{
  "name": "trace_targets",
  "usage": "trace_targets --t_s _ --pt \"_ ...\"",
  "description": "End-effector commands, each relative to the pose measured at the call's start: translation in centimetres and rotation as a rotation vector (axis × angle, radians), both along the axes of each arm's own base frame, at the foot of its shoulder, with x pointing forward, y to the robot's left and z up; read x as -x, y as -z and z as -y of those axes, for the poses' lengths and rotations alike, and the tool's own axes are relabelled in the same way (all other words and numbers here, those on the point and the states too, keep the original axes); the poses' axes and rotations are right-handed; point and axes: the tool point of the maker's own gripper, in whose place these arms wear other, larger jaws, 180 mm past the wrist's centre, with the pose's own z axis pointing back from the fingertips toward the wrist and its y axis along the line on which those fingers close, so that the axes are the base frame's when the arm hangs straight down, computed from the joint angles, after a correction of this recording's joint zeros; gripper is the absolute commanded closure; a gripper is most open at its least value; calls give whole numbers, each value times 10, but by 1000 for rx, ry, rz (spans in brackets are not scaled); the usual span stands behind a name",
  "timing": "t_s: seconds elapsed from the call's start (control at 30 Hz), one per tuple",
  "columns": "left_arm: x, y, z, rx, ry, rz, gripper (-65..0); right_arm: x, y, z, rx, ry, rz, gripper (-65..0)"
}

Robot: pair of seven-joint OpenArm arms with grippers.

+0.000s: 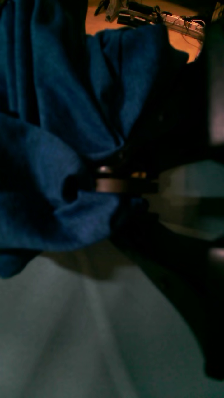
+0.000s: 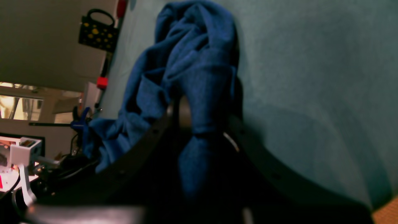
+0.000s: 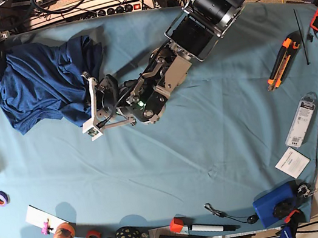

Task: Layout the t-shirt on the table in an organized manner, then fold the t-shirt properly
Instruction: 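Drag the shirt with both grippers toward the right arm's side of the table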

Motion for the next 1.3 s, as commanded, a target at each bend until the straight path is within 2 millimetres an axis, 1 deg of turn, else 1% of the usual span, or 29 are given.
trace_targets --t_s 0.0,0.03,0.1,0.13,0.17,0.23,0.27,0.3,0.4,0.53,0.6,0.7,0.83,0.93,1.0,1.1,1.27 --pt "-5 -19 13 37 15 29 0 -7 -18 14 58 1 38 0" --pt "-5 -19 13 36 17 29 -4 -10 -20 14 66 -21 29 0" --pt "-4 -19 13 37 27 30 -210 -16 -25 17 89 -68 14 0" --pt "-3 -20 13 39 39 33 -298 -19 -28 19 106 -84 7 0" --pt "-1 -20 14 38 55 35 -347 -21 -31 22 125 -99 5 -15" --pt "1 -18 13 29 69 32 -354 -25 -38 27 160 -121 7 -168" --pt "2 -18 12 26 70 31 -354 -25 -40 29 170 -123 7 -234" --pt "1 -18 12 26 70 32 -354 -25 -43 33 181 -123 8 -269" --pt "-1 -20 12 27 70 39 -354 -25 -50 40 204 -125 4 -274" --pt "-7 -25 12 24 71 56 -354 -25 -52 45 222 -128 -12 -274" --pt "-11 -28 11 17 72 67 -354 -26 -56 51 241 -120 -10 -274" --pt "-19 -33 9 -1 77 88 -354 -28 -69 62 286 -126 -8 -274" --pt "-34 -42 6 -27 67 140 -347 -31 -90 81 356 -136 -13 -274" --pt "-38 -44 6 -32 64 154 -347 -33 -103 90 395 -141 -14 -274" --pt "-40 -43 4 -44 63 167 -347 -33 -109 94 412 -143 -15 -274" --pt "-49 -41 -2 -92 56 225 -347 -34 -115 98 429 -145 -15 -274" --pt "-65 -42 -11 -160 47 302 -347 -35 -117 100 435 -144 -13 -274"
